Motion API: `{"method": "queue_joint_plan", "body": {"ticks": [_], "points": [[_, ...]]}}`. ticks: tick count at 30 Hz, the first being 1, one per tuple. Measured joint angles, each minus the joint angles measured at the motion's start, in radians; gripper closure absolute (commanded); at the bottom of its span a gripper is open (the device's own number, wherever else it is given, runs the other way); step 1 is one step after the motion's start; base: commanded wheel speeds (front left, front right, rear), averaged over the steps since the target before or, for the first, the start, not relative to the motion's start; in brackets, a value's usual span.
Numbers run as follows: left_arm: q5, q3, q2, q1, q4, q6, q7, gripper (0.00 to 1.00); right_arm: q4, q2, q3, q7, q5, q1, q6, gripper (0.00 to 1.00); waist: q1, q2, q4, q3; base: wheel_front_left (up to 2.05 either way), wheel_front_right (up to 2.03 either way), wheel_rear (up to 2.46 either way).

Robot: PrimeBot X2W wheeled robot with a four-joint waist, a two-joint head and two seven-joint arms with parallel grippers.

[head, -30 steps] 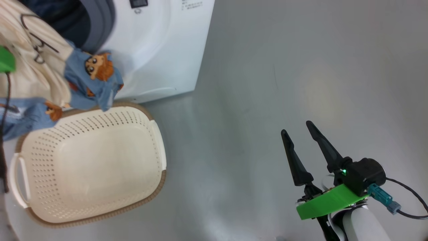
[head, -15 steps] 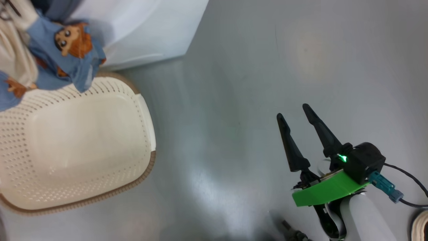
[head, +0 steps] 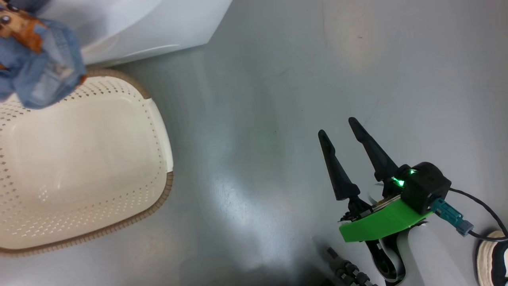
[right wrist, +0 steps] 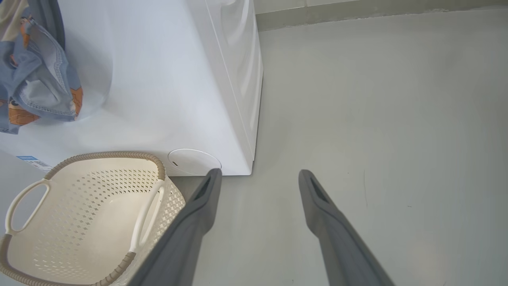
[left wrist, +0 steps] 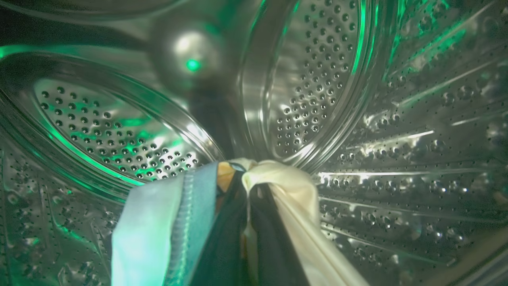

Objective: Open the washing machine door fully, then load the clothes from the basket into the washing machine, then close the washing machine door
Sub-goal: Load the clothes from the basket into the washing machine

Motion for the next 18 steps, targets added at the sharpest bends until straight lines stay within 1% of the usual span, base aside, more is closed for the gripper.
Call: {"method": "queue_joint_plan", "body": {"ticks": [7, 10, 12, 13, 18], "points": [[0.002, -0.003, 0.022, -0.031, -0.01, 0.002, -0.007, 1.0, 0.006, 0.0, 0.008, 0.0, 0.0, -0.001, 0.0, 0.0, 0.0, 0.0, -0.013, -0.011, 0.0, 0.0, 0.0], [-0.008, -0.003, 0.017, -0.029, 0.037, -0.002, -0.007, 0.99, 0.013, 0.0, 0.008, 0.0, 0.001, -0.001, 0.0, 0.0, 0.0, 0.0, -0.015, -0.017, 0.0, 0.0, 0.0], [-0.02, 0.0, 0.012, -0.028, 0.08, -0.003, -0.007, 0.42, 0.02, 0.0, 0.012, 0.0, 0.007, -0.001, 0.0, 0.0, 0.0, 0.0, -0.014, -0.021, 0.0, 0.0, 0.0], [-0.026, 0.0, 0.009, -0.023, 0.092, -0.003, -0.007, 0.0, 0.022, 0.0, 0.013, 0.0, 0.007, -0.001, 0.0, 0.0, 0.0, 0.0, -0.014, -0.024, 0.0, 0.0, 0.0], [-0.044, 0.004, -0.015, -0.006, 0.174, -0.003, -0.007, 0.0, 0.03, 0.0, 0.013, 0.0, 0.008, -0.001, 0.0, 0.0, 0.0, 0.0, -0.007, -0.043, 0.0, 0.0, 0.0]]}}
